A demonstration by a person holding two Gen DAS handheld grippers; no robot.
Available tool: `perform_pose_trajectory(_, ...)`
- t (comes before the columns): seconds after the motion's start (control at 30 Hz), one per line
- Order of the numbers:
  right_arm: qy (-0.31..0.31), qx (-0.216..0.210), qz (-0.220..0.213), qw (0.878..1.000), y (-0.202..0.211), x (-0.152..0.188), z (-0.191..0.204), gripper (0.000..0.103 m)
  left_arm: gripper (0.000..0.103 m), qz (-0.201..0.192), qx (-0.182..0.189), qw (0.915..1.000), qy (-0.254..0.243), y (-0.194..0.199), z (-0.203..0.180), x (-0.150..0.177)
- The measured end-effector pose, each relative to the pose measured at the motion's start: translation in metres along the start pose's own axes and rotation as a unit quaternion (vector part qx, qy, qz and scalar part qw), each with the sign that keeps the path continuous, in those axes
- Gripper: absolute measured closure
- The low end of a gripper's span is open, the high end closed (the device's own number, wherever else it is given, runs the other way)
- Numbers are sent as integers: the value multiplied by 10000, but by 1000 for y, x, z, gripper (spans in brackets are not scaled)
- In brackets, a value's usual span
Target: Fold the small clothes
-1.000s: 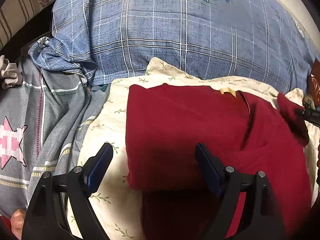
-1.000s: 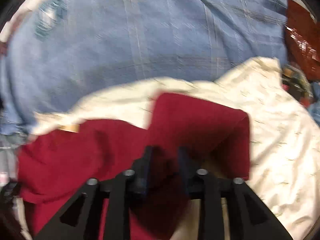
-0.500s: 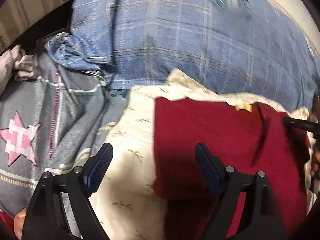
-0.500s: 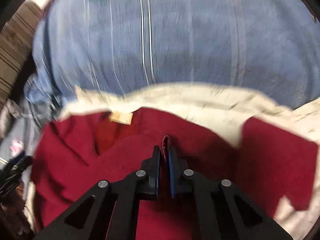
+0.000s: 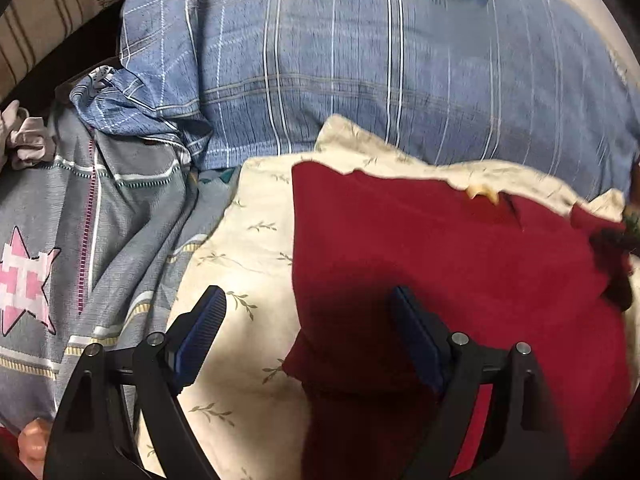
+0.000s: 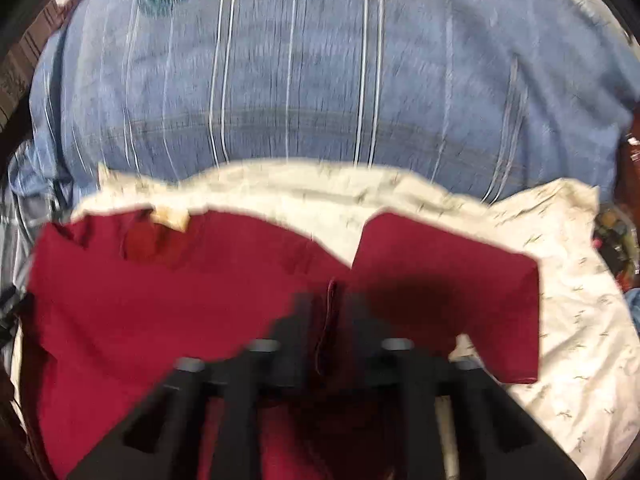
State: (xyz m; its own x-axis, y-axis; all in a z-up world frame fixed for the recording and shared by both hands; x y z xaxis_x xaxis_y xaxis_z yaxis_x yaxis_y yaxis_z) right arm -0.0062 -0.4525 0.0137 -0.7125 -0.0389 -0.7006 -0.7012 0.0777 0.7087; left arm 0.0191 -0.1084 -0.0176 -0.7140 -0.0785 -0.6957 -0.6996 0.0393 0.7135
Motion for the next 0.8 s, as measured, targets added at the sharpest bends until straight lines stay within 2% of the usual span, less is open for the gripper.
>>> perform_pose_trajectory(0.03,-52,-111,-219,9997,9,-5,5,47,19,25,-42,10000,-22,-4,-1,1)
perform_pose_trajectory(0.1,109,-392,-245,9989,9,-10,24,50,19,53,-91,9999,-49,-8,-3,1)
perform_pose_trajectory(0.2,461,-727,142,9962,-19,2,59,61,19,89,-176,9998,-88,-15,-3,2)
perform_pose_trajectory(0.23,528,-634,349,9960,-36,9,63,68,19,131,-196,9997,-101,-17,-3,3)
perform_pose_trajectory(0.27,561,-508,449,9961,-46,13,64,68,19,154,-198,9996,-108,-18,-4,3)
perform_pose_trajectory(0.4,261,-363,292,9986,-63,-1,54,68,19,180,-172,9997,-67,-20,-2,2)
perform_pose_trajectory(0.47,47,-491,339,9982,-56,-5,48,64,19,172,-172,9997,-58,-19,-3,2)
perform_pose_trajectory(0.53,45,-564,252,9981,-40,-4,47,64,19,161,-176,9997,-43,-17,-3,1)
perform_pose_trajectory(0.63,204,-441,125,9987,-18,8,41,60,19,168,-184,9997,-42,-17,-3,1)
perform_pose_trajectory(0.7,198,-307,333,9988,-26,23,33,61,19,180,-196,9996,-51,-17,-3,1)
perform_pose_trajectory(0.73,96,-404,418,9983,-34,29,30,61,19,176,-199,9996,-58,-16,-4,2)
perform_pose_trajectory(0.8,36,-436,351,9984,-30,29,32,61,19,141,-209,9996,-80,-13,-5,1)
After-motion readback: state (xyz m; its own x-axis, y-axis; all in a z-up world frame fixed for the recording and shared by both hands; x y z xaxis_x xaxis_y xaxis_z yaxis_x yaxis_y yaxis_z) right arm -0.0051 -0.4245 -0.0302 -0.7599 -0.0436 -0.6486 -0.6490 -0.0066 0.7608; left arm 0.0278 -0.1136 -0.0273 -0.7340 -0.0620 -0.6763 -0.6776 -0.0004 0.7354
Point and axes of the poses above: each gripper's, at about its wrist camera, not at the fingertips, and y roughly against the way its jaws point, z to its left, x to its underside, the point moved 10 cm from there along -y, roughly the way its jaws point, and after that the axes turned 6 degrees about y, right-handed, at the moved point
